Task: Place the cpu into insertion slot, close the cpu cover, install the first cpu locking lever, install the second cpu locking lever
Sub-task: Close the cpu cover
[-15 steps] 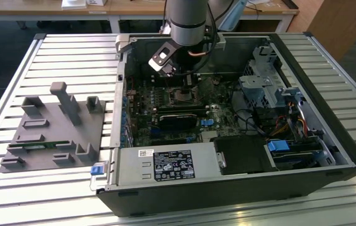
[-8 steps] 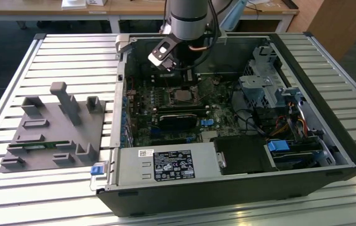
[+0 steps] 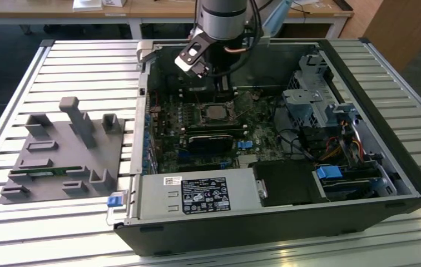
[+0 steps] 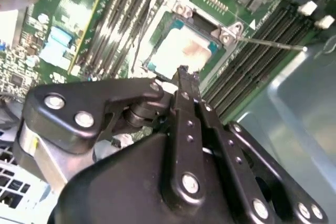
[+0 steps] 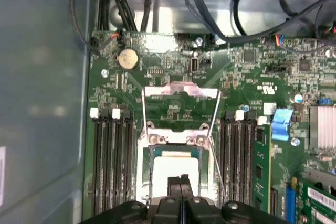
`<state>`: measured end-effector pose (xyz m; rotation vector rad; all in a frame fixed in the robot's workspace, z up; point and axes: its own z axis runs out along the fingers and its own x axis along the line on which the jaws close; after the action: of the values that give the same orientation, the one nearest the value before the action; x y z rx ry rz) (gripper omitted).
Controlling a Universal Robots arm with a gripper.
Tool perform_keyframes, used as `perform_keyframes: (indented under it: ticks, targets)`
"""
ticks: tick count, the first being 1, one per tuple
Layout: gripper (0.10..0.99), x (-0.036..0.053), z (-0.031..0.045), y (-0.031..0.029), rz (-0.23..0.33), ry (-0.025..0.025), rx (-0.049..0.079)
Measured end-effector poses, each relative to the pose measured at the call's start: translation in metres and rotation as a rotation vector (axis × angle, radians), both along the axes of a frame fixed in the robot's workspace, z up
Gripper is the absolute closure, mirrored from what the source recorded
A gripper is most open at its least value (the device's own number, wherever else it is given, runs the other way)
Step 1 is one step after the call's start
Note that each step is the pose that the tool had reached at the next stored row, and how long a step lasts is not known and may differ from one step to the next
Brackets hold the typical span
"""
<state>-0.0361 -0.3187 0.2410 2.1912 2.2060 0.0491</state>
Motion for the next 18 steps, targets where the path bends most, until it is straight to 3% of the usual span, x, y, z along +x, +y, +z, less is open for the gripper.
perform_keyframes:
  ticks: [6, 18]
  targets:
    - [0.980, -0.0001, 0.0001, -0.0074, 0.000, 0.0001, 0.000]
    - [0.980, 0.0064, 0.0016, -0.0076, 0.000, 0.0002, 0.000]
